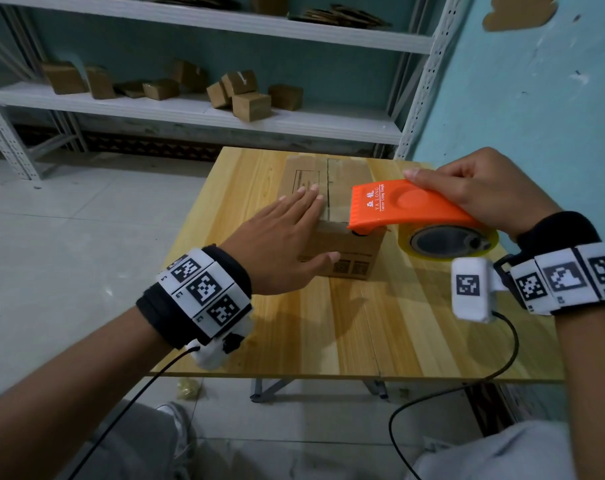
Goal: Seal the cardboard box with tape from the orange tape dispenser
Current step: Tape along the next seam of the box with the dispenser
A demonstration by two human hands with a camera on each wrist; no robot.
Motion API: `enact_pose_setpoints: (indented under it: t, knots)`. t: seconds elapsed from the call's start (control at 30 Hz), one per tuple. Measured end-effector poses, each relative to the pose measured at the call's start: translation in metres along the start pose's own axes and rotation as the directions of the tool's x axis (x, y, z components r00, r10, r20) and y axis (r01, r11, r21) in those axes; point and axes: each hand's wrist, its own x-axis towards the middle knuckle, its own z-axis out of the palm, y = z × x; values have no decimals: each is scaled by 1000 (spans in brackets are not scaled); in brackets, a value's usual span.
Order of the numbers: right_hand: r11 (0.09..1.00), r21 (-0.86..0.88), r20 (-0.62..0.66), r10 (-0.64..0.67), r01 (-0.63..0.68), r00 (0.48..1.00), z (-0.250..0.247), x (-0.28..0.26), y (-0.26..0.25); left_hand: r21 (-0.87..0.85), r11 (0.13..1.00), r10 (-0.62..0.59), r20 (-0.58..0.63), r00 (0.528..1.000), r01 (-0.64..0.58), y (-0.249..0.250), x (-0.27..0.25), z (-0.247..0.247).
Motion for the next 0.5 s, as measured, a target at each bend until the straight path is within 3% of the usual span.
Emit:
enact_pose_setpoints:
  t: [0.3, 0.4, 0.5]
  knots:
    - [1000, -2, 5, 0, 0, 1000, 0, 0, 1, 41, 998, 43, -43, 998, -41, -1, 2, -5]
    - [1000, -1, 7, 1, -1, 1000, 0, 0, 2, -49, 998, 27, 26, 999, -26, 1, 0, -5]
    - [1000, 4, 7, -5, 5, 1000, 0, 0, 1, -235, 972, -28, -17, 999, 24, -4, -2, -18]
